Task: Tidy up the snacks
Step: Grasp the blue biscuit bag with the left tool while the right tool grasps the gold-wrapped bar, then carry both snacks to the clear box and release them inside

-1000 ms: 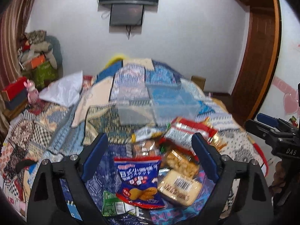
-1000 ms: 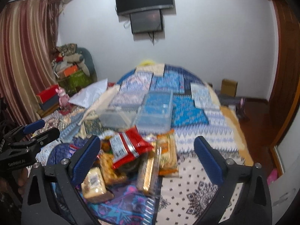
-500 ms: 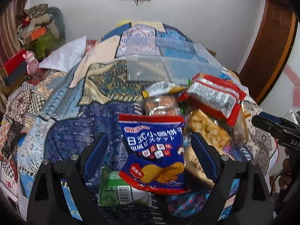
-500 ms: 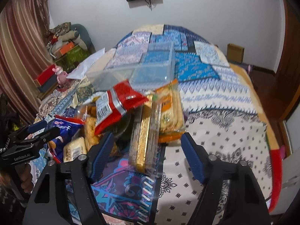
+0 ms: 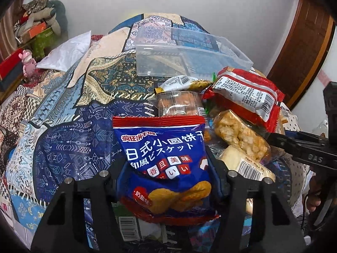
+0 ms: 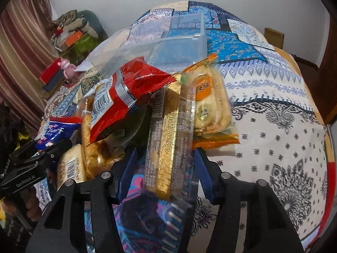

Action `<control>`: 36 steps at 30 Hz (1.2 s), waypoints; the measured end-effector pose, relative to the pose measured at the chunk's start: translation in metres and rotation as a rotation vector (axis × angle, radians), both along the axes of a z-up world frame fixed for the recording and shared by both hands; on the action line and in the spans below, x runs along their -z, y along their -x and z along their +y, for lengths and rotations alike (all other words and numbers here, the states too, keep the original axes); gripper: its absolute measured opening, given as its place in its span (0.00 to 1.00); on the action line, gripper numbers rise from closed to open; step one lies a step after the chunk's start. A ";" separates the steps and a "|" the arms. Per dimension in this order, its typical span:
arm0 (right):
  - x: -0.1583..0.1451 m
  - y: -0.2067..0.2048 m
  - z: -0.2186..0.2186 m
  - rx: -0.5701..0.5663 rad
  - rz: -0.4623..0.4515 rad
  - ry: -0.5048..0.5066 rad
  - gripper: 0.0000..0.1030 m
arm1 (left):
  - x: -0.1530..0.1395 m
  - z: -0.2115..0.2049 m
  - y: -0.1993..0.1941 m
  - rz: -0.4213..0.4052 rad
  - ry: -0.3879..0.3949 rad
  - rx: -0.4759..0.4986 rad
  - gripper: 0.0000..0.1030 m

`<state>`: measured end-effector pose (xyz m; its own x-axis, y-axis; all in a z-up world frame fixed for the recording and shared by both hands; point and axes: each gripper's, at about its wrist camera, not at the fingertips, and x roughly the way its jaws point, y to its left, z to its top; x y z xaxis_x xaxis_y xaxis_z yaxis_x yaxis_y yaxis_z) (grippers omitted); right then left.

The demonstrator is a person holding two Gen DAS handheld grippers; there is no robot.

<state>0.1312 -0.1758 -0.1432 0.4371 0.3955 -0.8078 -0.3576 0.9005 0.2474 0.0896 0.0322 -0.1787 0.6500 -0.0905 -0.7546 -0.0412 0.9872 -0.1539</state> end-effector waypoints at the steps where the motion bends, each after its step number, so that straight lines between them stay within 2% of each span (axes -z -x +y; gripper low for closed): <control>1: 0.002 -0.002 0.001 0.001 0.006 0.003 0.41 | -0.001 -0.002 0.000 -0.005 -0.011 0.004 0.59; 4: 0.005 -0.003 0.001 0.012 0.016 -0.004 0.35 | -0.003 -0.004 0.000 -0.011 -0.024 0.009 0.57; 11: -0.008 0.006 -0.012 0.044 -0.022 -0.019 0.32 | -0.015 0.001 0.002 -0.032 -0.008 -0.006 0.56; 20: -0.035 0.013 -0.030 0.086 -0.091 -0.061 0.31 | -0.055 0.008 -0.001 -0.126 0.000 -0.021 0.55; 28: -0.059 0.011 -0.038 0.120 -0.160 -0.071 0.31 | -0.091 0.015 -0.024 -0.191 0.023 -0.011 0.55; 36: -0.087 -0.011 -0.032 0.126 -0.266 -0.086 0.31 | -0.118 0.021 -0.063 -0.223 0.009 -0.003 0.55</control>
<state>0.1427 -0.2083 -0.0564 0.6789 0.3861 -0.6244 -0.3064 0.9219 0.2370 0.1526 0.0532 -0.0605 0.8009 -0.0945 -0.5913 -0.0080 0.9857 -0.1684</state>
